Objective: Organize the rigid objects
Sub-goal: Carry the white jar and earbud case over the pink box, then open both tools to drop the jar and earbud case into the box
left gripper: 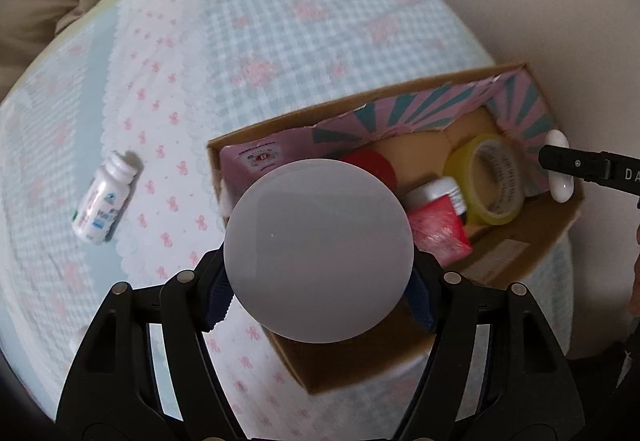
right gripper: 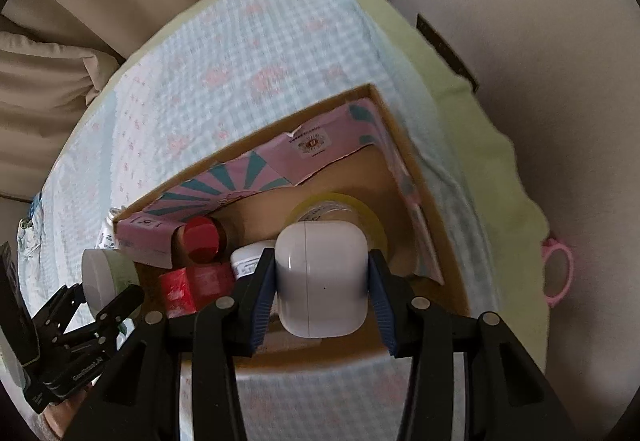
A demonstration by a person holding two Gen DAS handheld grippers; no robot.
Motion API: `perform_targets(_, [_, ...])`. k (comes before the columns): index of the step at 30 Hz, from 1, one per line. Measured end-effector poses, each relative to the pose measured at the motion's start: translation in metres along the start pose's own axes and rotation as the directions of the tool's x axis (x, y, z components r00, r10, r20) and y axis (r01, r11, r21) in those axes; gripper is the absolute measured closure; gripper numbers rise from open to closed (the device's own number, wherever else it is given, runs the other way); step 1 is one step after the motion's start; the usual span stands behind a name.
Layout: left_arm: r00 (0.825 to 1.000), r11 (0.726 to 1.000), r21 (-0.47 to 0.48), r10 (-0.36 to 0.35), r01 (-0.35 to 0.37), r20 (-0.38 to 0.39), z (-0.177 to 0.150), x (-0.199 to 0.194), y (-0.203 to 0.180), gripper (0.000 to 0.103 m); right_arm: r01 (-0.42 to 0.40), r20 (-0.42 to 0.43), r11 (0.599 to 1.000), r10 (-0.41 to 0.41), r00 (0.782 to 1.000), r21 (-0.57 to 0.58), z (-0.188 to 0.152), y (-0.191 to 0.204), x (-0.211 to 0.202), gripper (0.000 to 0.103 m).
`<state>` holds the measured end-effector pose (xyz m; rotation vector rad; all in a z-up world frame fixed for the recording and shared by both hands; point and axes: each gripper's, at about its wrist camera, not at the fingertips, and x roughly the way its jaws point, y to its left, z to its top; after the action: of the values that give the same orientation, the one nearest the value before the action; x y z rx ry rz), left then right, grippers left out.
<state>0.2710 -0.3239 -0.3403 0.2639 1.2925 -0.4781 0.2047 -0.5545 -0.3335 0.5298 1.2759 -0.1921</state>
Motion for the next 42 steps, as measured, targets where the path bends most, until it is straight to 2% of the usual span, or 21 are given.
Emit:
perform_targets(5, [0.997,0.999,0.047,0.006,-0.003,-0.077,0.002,0.019,-0.003,0.035,-0.032,-0.046,0.999,0.033,0.998,0.016,0.003,-0.004,0.026,0.062])
perform_targets(9, [0.994,0.997,0.069,0.028,-0.02,-0.105,0.003,0.023,-0.006,0.035,-0.062,-0.076,0.997,0.065,0.995,0.045,0.003,-0.005,0.038,0.062])
perform_targets(11, [0.993,0.998,0.065,0.022,-0.014,-0.115,0.004,0.023,-0.007,0.028,-0.053,-0.084,0.997,0.057,0.995,0.051,0.004,-0.006,0.041,0.062])
perform_targets(13, [0.994,0.998,0.055,-0.014,0.02,-0.105,0.005,0.017,-0.008,0.007,-0.054,-0.103,0.997,0.059,0.993,0.055,0.005,-0.007,0.044,0.061])
perform_targets(14, [0.995,0.998,0.057,-0.032,0.038,-0.093,0.006,0.011,-0.009,0.0,-0.055,-0.104,0.997,0.061,0.993,0.061,0.005,-0.008,0.046,0.058])
perform_targets(15, [0.996,0.997,0.061,-0.033,0.038,-0.082,0.007,0.007,-0.01,0.0,-0.061,-0.097,0.996,0.068,0.993,0.072,0.006,-0.009,0.045,0.045])
perform_targets(16, [0.997,0.997,0.069,-0.027,0.033,-0.074,0.007,0.002,-0.01,0.0,-0.068,-0.092,0.994,0.076,0.993,0.081,0.007,-0.009,0.045,0.022])
perform_targets(18, [0.997,0.997,0.074,-0.022,0.028,-0.073,0.004,-0.006,-0.008,0.0,-0.076,-0.069,0.993,0.083,0.994,0.094,0.007,-0.011,0.041,0.0])
perform_targets(30, [1.0,1.0,-0.023,0.001,-0.001,-0.014,-0.028,-0.051,0.028,0.0,-0.093,0.023,0.986,0.091,0.996,0.139,-0.009,-0.013,0.006,0.0])
perform_targets(38, [0.999,0.999,-0.043,0.012,-0.01,0.052,-0.056,-0.095,0.034,0.0,-0.08,0.094,0.994,0.072,0.993,0.08,-0.026,0.004,-0.035,0.0])
perform_targets(42, [0.996,0.997,-0.075,0.026,-0.02,0.082,-0.08,-0.121,0.047,0.0,-0.076,0.107,0.996,0.071,0.992,0.048,-0.038,0.015,-0.057,0.0])
